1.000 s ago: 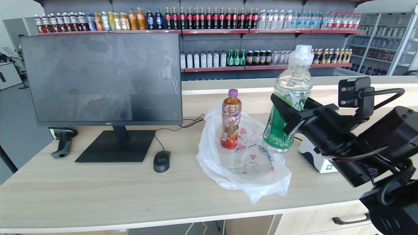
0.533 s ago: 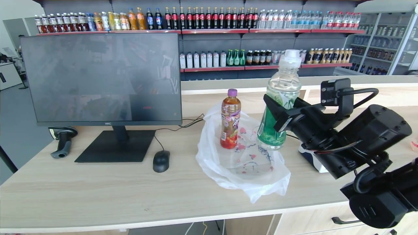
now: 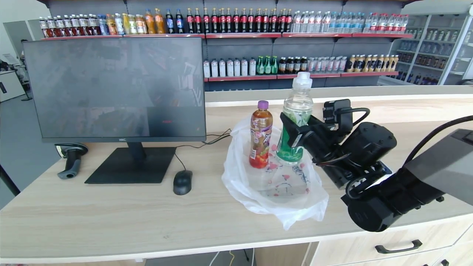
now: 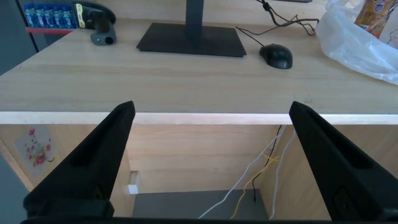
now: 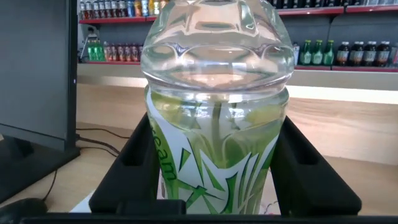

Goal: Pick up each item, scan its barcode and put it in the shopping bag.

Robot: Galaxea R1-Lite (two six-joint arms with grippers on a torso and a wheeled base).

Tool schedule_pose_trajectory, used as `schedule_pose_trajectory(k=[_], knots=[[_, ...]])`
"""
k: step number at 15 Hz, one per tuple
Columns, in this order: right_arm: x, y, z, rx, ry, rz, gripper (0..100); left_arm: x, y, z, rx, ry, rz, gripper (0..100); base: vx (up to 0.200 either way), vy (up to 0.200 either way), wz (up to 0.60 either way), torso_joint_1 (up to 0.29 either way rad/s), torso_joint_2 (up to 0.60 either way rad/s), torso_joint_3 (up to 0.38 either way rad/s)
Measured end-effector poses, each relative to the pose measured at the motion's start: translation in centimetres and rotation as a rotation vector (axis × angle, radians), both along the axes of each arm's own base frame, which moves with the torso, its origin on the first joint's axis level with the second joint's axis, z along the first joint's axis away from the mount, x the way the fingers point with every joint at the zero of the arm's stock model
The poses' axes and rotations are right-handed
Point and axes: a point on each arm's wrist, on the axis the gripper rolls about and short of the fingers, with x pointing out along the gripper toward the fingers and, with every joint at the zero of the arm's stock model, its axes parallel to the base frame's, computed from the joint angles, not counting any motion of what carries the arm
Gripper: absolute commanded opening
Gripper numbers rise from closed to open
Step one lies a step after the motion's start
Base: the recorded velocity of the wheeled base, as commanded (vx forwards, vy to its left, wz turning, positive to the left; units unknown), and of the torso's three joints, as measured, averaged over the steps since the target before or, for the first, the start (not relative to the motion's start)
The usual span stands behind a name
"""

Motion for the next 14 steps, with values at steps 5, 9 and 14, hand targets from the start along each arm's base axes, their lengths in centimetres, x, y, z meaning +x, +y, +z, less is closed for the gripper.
schedule_pose_trajectory(k=[5, 9, 14], knots=[[2.6, -0.6, -2.6, -0.013, 0.038, -0.041, 0, 0.0, 0.0, 0.0, 0.006, 0.001, 0.0, 100, 0.0, 0.0, 0.0, 0.0, 0.0, 0.0], [3.9, -0.4, -3.8, -0.013, 0.048, -0.045, 0, 0.0, 0.0, 0.0, 0.006, -0.003, 0.001, 100, 0.0, 0.0, 0.0, 0.0, 0.0, 0.0], [4.5, -0.4, -4.7, -0.018, 0.059, -0.048, 0, 0.0, 0.0, 0.0, 0.006, -0.003, 0.0, 100, 0.0, 0.0, 0.0, 0.0, 0.0, 0.0]])
